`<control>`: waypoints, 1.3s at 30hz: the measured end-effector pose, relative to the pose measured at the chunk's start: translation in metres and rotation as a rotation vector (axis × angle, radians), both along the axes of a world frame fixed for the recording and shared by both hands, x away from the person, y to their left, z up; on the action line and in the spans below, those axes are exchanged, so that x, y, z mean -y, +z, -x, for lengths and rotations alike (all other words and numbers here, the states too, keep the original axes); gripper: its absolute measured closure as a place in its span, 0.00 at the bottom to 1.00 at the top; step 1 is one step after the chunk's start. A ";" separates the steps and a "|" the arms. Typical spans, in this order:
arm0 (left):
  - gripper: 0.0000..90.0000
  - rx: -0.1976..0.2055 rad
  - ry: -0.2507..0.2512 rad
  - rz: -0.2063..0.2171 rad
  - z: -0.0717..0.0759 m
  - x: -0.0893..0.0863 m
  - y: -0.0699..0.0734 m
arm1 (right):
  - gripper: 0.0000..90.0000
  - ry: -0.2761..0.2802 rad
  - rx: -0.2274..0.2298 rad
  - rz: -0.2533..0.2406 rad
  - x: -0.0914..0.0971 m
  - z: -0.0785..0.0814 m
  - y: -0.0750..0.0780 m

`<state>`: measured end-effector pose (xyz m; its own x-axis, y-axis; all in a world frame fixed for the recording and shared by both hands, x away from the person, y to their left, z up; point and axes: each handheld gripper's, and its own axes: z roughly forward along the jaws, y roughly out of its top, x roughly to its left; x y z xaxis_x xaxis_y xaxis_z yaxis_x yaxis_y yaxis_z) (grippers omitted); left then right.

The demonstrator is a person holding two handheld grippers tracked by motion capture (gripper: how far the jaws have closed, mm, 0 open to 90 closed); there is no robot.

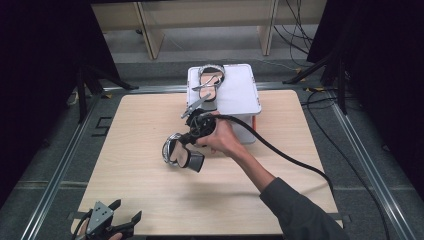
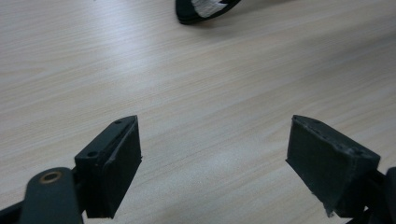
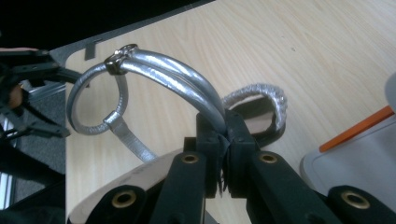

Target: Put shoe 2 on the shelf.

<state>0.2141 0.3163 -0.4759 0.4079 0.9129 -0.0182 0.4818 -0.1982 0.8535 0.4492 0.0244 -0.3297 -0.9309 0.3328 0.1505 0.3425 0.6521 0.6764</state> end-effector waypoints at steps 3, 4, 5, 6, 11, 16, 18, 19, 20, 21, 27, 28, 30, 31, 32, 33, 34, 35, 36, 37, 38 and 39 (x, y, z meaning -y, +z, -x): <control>0.19 0.000 0.001 -0.001 0.000 0.000 0.000 | 0.97 0.010 0.000 -0.006 0.009 0.006 0.011; 0.19 0.000 0.000 -0.001 0.000 0.000 0.000 | 0.97 0.004 0.005 -0.007 0.012 0.007 0.013; 0.19 0.000 0.000 -0.001 0.000 0.000 0.000 | 0.97 0.013 0.018 -0.023 0.017 0.007 0.017; 0.19 0.001 0.002 0.002 0.000 0.000 0.000 | 0.97 0.001 0.008 -0.022 0.021 0.009 0.019; 0.19 0.000 0.004 -0.003 0.000 0.000 0.000 | 0.97 -0.008 0.030 -0.036 0.046 0.016 0.031; 0.19 -0.001 0.007 -0.007 0.000 0.000 0.000 | 0.97 -0.048 0.027 -0.037 0.071 0.024 0.044; 0.19 -0.002 0.009 -0.006 0.000 -0.001 0.000 | 0.97 -0.053 0.041 -0.040 0.083 0.026 0.051; 0.19 0.001 0.010 0.002 0.000 0.000 0.000 | 0.97 -0.059 0.039 -0.035 0.089 0.027 0.054; 0.19 0.001 0.010 0.002 0.000 0.000 0.000 | 0.97 -0.067 0.037 -0.037 0.094 0.029 0.057; 0.19 0.002 0.012 0.003 0.000 0.000 0.000 | 0.97 -0.069 0.051 -0.041 0.101 0.030 0.061; 0.19 -0.001 0.011 -0.002 0.000 0.000 0.000 | 0.97 -0.118 0.065 -0.038 0.137 0.039 0.082; 0.19 -0.001 0.011 -0.003 0.000 0.000 0.000 | 0.97 -0.132 0.069 -0.042 0.142 0.040 0.086; 0.19 0.000 0.012 -0.005 -0.001 0.000 0.000 | 0.97 -0.141 0.084 -0.036 0.152 0.042 0.094; 0.19 -0.002 0.011 -0.010 -0.001 -0.001 0.000 | 0.97 -0.151 0.093 -0.035 0.156 0.044 0.098; 0.19 -0.001 0.012 -0.006 -0.001 0.000 0.000 | 0.97 -0.154 0.102 -0.033 0.161 0.045 0.102; 0.19 -0.001 0.015 0.003 -0.001 0.000 0.000 | 0.97 -0.162 0.110 -0.029 0.165 0.047 0.107; 0.19 -0.004 0.018 0.005 0.000 0.000 0.000 | 0.97 -0.173 0.120 -0.027 0.168 0.050 0.111; 0.19 -0.004 0.018 -0.001 0.000 -0.001 0.000 | 0.97 -0.173 0.122 -0.028 0.172 0.052 0.115; 0.19 -0.002 0.016 0.002 -0.001 0.000 0.000 | 0.97 -0.175 0.129 -0.028 0.175 0.053 0.119; 0.19 -0.001 0.015 0.001 -0.001 0.000 0.000 | 0.97 -0.186 0.138 -0.029 0.179 0.055 0.124; 0.19 -0.001 0.017 0.001 -0.001 0.000 0.000 | 0.97 -0.190 0.137 -0.033 0.181 0.056 0.129; 0.19 -0.005 0.016 -0.013 -0.001 -0.001 0.001 | 0.97 -0.197 0.138 -0.034 0.184 0.058 0.134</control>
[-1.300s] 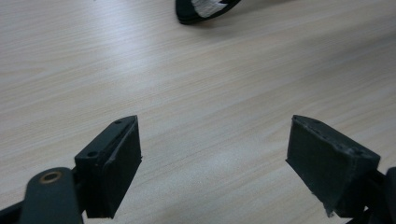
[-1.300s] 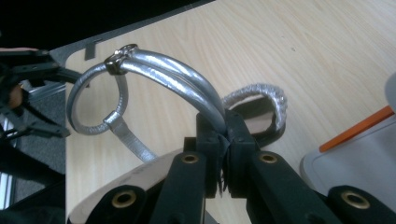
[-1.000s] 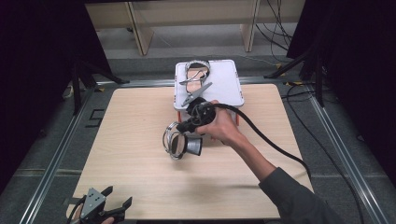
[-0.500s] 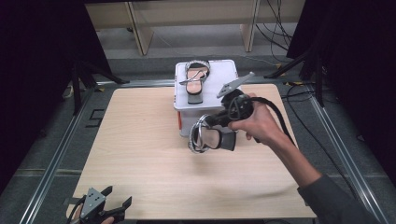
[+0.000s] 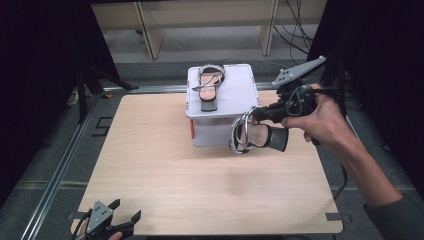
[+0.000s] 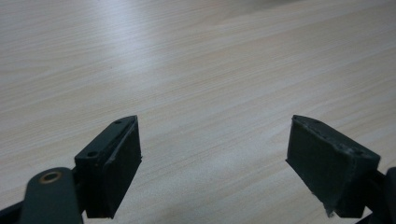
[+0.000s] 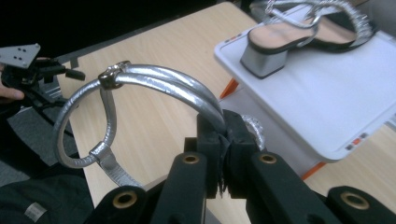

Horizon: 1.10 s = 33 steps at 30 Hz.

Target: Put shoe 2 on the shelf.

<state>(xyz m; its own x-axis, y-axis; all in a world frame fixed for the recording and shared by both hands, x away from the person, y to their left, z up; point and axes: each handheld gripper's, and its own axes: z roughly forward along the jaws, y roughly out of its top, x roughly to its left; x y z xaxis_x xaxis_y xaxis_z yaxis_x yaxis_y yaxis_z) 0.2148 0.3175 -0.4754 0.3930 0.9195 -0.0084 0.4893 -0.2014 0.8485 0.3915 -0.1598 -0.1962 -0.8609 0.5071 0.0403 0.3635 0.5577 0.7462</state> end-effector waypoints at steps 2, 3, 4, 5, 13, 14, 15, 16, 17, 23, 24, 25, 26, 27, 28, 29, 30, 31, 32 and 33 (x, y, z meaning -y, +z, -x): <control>0.19 0.003 0.004 0.016 0.000 0.001 0.000 | 0.97 -0.006 0.017 -0.004 0.004 0.001 0.009; 0.19 0.004 0.005 0.017 0.000 0.001 0.000 | 0.97 -0.006 0.013 -0.013 0.004 0.002 0.013; 0.19 0.004 0.005 0.017 0.000 0.001 0.000 | 0.97 -0.004 0.027 -0.017 0.005 0.002 0.017; 0.19 0.004 0.006 0.017 0.000 0.000 0.000 | 0.97 -0.004 0.024 -0.018 0.005 0.002 0.021; 0.19 -0.002 -0.003 -0.001 0.000 -0.001 0.000 | 0.97 -0.027 0.048 -0.035 0.001 -0.012 0.040; 0.19 0.003 0.004 0.013 0.000 0.000 0.000 | 0.97 -0.034 0.053 -0.038 0.000 -0.015 0.042; 0.19 0.005 0.004 0.019 0.000 0.000 0.000 | 0.97 -0.039 0.054 -0.041 -0.001 -0.018 0.044; 0.19 0.004 0.003 0.017 0.000 0.001 0.000 | 0.97 -0.048 0.061 -0.038 -0.002 -0.021 0.047; 0.19 0.001 0.002 0.014 0.000 0.001 0.000 | 0.97 -0.054 0.069 -0.035 -0.003 -0.023 0.050; 0.19 0.003 0.002 0.019 0.000 0.001 0.000 | 0.97 -0.111 0.111 -0.025 -0.008 -0.040 0.071; 0.19 0.005 0.003 0.021 0.000 0.001 0.000 | 0.97 -0.124 0.113 -0.029 -0.008 -0.044 0.073; 0.19 0.004 0.002 0.021 0.000 0.001 0.000 | 0.97 -0.133 0.114 -0.033 -0.008 -0.050 0.076; 0.19 0.004 0.002 0.023 0.000 0.001 0.000 | 0.97 -0.144 0.114 -0.035 -0.009 -0.053 0.076; 0.19 0.004 0.000 0.022 0.001 0.001 0.000 | 0.97 -0.158 0.118 -0.038 -0.010 -0.058 0.077; 0.19 0.005 -0.001 0.019 0.000 0.001 -0.001 | 0.97 -0.170 0.122 -0.037 -0.010 -0.063 0.077; 0.19 0.003 -0.003 0.015 0.000 0.001 -0.001 | 0.97 -0.180 0.117 -0.036 -0.011 -0.067 0.078; 0.19 -0.005 -0.008 0.000 0.000 0.000 0.000 | 0.97 -0.192 0.121 -0.033 -0.012 -0.072 0.078; 0.19 -0.002 -0.008 0.001 0.000 0.000 0.000 | 0.97 -0.208 0.118 -0.034 -0.012 -0.077 0.078; 0.19 0.003 -0.003 0.006 0.000 0.000 0.000 | 0.97 -0.224 0.119 -0.032 -0.013 -0.083 0.078; 0.19 0.005 0.001 0.017 0.000 0.001 -0.001 | 0.97 -0.230 0.118 -0.034 -0.013 -0.087 0.077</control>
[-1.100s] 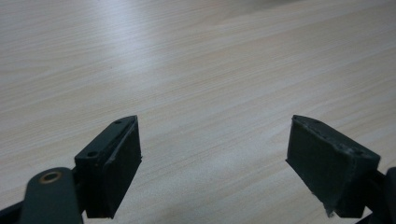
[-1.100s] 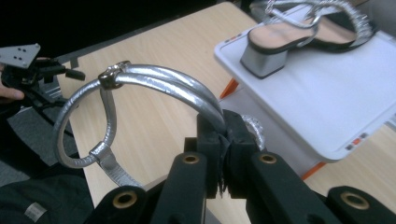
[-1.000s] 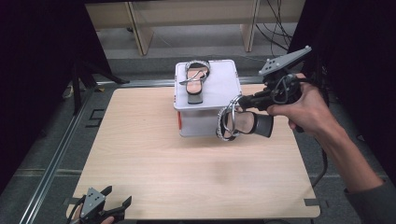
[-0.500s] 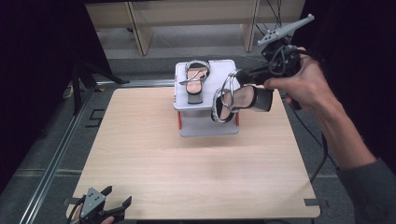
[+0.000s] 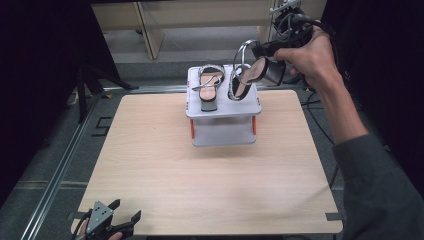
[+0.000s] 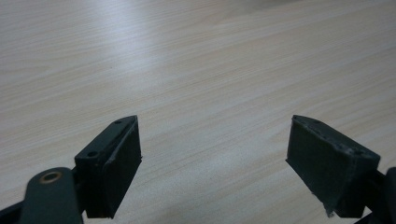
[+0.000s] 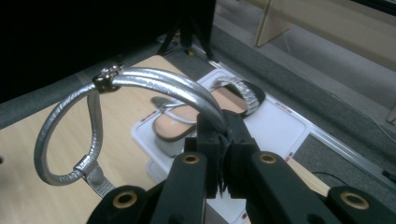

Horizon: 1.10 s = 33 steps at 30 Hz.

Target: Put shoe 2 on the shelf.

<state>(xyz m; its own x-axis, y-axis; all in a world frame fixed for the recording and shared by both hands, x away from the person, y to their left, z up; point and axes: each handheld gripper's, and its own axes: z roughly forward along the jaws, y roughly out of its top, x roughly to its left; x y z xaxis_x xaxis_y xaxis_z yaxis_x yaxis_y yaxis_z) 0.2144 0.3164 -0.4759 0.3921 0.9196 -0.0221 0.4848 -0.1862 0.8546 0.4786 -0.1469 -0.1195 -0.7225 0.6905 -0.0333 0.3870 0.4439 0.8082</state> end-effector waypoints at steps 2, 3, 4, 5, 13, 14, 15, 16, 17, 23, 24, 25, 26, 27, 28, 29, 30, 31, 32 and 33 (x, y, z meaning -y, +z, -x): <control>0.19 0.000 -0.003 -0.006 0.000 0.000 0.000 | 0.97 -0.026 -0.011 -0.005 -0.002 -0.012 -0.003; 0.19 -0.005 -0.008 -0.029 0.000 -0.001 0.000 | 0.97 -0.039 -0.013 -0.005 -0.003 -0.017 -0.005; 0.19 -0.005 -0.009 -0.028 0.000 -0.001 0.000 | 0.97 -0.050 -0.012 -0.003 -0.004 -0.022 -0.006; 0.19 0.001 -0.005 -0.005 0.000 0.000 0.000 | 0.97 -0.061 -0.014 -0.003 -0.004 -0.028 -0.008; 0.19 0.000 -0.012 -0.005 0.000 0.000 0.000 | 0.97 -0.130 0.022 0.004 -0.012 -0.072 -0.018; 0.19 0.000 -0.011 -0.007 0.000 0.000 0.000 | 0.97 -0.137 0.025 0.001 -0.014 -0.075 -0.019; 0.19 0.000 -0.011 -0.006 0.000 0.000 0.000 | 0.97 -0.152 0.027 0.003 -0.017 -0.080 -0.021; 0.19 -0.001 -0.014 -0.014 0.000 0.000 0.000 | 0.97 -0.155 0.031 0.009 -0.019 -0.083 -0.022; 0.19 -0.002 -0.014 -0.003 0.001 0.000 0.000 | 0.97 -0.167 0.033 0.025 -0.024 -0.087 -0.024; 0.19 0.006 -0.025 0.005 0.001 0.001 -0.001 | 0.97 -0.210 0.043 0.028 -0.037 -0.109 -0.031; 0.19 0.007 -0.024 0.004 0.001 0.001 -0.001 | 0.97 -0.218 0.054 0.030 -0.038 -0.113 -0.032; 0.19 0.008 -0.026 0.005 0.001 0.001 -0.001 | 0.97 -0.225 0.056 0.020 -0.039 -0.116 -0.032; 0.19 0.004 -0.028 -0.002 0.001 0.000 0.000 | 0.97 -0.228 0.064 0.013 -0.040 -0.120 -0.033; 0.19 0.001 -0.029 -0.011 0.001 0.000 0.000 | 0.97 -0.244 0.076 0.011 -0.041 -0.123 -0.033; 0.19 0.002 -0.029 -0.011 0.001 0.000 0.000 | 0.97 -0.253 0.086 0.002 -0.042 -0.126 -0.034; 0.19 0.002 -0.031 -0.012 0.001 0.000 0.000 | 0.97 -0.264 0.083 -0.020 -0.042 -0.128 -0.034; 0.19 0.002 -0.031 -0.011 0.001 0.000 0.000 | 0.97 -0.273 0.092 -0.035 -0.043 -0.131 -0.035; 0.19 -0.001 -0.035 -0.018 0.002 0.000 0.000 | 0.97 -0.283 0.105 -0.033 -0.043 -0.133 -0.037; 0.19 -0.003 -0.040 -0.025 0.002 -0.001 0.000 | 0.97 -0.290 0.104 -0.044 -0.044 -0.135 -0.039; 0.19 0.008 -0.034 -0.004 0.002 0.001 -0.001 | 0.97 -0.304 0.108 -0.045 -0.045 -0.138 -0.043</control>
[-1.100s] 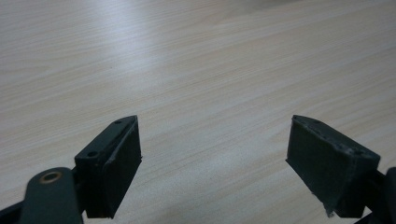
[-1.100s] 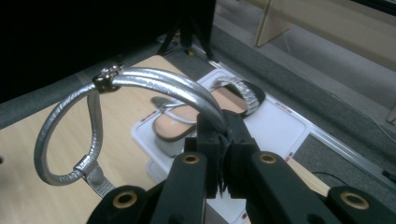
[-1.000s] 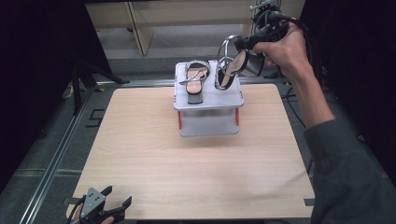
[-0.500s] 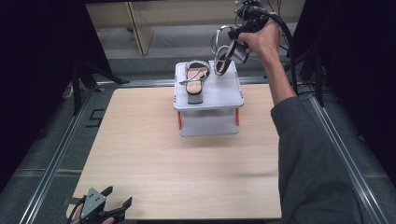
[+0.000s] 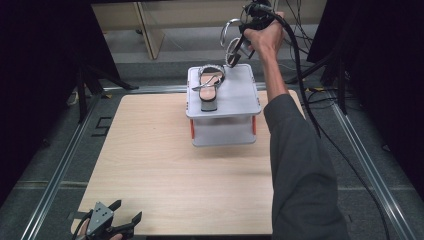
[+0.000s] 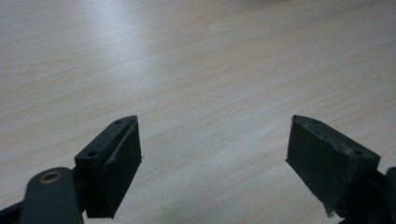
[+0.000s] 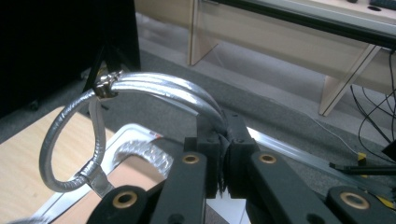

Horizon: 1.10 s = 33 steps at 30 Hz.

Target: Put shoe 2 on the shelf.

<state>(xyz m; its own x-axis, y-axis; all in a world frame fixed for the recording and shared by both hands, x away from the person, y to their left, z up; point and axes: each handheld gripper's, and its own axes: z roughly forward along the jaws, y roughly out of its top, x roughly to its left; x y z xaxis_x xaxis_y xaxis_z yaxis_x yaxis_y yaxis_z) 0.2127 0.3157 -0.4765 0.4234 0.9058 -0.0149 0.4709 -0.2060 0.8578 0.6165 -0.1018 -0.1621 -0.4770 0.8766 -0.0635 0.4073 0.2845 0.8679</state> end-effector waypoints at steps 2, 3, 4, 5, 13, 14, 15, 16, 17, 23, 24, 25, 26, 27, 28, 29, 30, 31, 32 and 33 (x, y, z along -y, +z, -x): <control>0.19 -0.001 0.001 0.001 0.000 0.000 0.000 | 0.97 -0.009 0.005 0.002 -0.001 -0.004 -0.008; 0.19 0.000 0.001 0.000 0.000 0.000 0.000 | 0.97 -0.003 -0.007 -0.006 -0.002 -0.005 -0.013; 0.19 -0.001 0.002 0.000 0.000 0.000 0.000 | 0.97 -0.005 0.002 -0.020 -0.001 -0.004 -0.015; 0.19 -0.008 -0.004 -0.015 0.000 -0.001 0.001 | 0.97 0.009 -0.001 -0.024 0.000 -0.003 -0.016; 0.19 -0.011 0.005 -0.029 0.000 -0.001 0.001 | 0.97 0.084 -0.066 0.024 0.006 0.020 -0.039; 0.19 -0.011 0.008 -0.013 0.000 0.000 0.000 | 0.97 0.088 -0.094 0.017 0.006 0.024 -0.043; 0.19 -0.011 0.007 -0.018 0.000 0.000 0.001 | 0.96 0.103 -0.092 0.019 0.007 0.026 -0.048; 0.19 -0.005 0.007 -0.014 0.000 0.000 0.001 | 0.96 0.110 -0.110 0.015 0.008 0.028 -0.053; 0.19 -0.008 0.006 -0.016 0.000 0.000 0.001 | 0.96 0.116 -0.134 0.005 0.008 0.031 -0.057; 0.19 -0.008 0.010 -0.013 0.000 0.001 0.000 | 0.94 0.152 -0.169 0.032 0.011 0.035 -0.079; 0.19 -0.008 0.009 -0.014 0.000 0.000 0.000 | 0.94 0.149 -0.187 0.030 0.010 0.037 -0.083; 0.19 -0.007 0.009 -0.014 0.000 0.000 0.000 | 0.94 0.156 -0.191 0.034 0.010 0.037 -0.087; 0.19 -0.008 0.010 -0.013 0.000 0.001 0.000 | 0.94 0.159 -0.198 0.035 0.010 0.037 -0.090; 0.19 -0.008 0.010 -0.013 0.000 0.001 0.000 | 0.94 0.167 -0.185 0.036 0.010 0.036 -0.094; 0.19 -0.009 0.011 -0.010 0.000 0.001 0.000 | 0.94 0.163 -0.204 0.025 0.010 0.037 -0.096; 0.19 -0.011 0.011 -0.003 0.000 0.001 0.000 | 0.94 0.178 -0.186 0.030 0.011 0.035 -0.098; 0.19 -0.011 0.012 -0.004 0.000 0.001 0.000 | 0.94 0.173 -0.202 0.036 0.011 0.036 -0.099; 0.19 -0.010 0.012 -0.007 0.000 0.001 0.000 | 0.94 0.190 -0.183 0.041 0.011 0.035 -0.101; 0.19 -0.011 0.011 -0.008 0.000 0.001 0.000 | 0.94 0.186 -0.197 0.037 0.010 0.036 -0.101; 0.19 -0.009 0.011 -0.006 0.000 0.001 0.000 | 0.93 0.192 -0.188 0.048 0.011 0.036 -0.102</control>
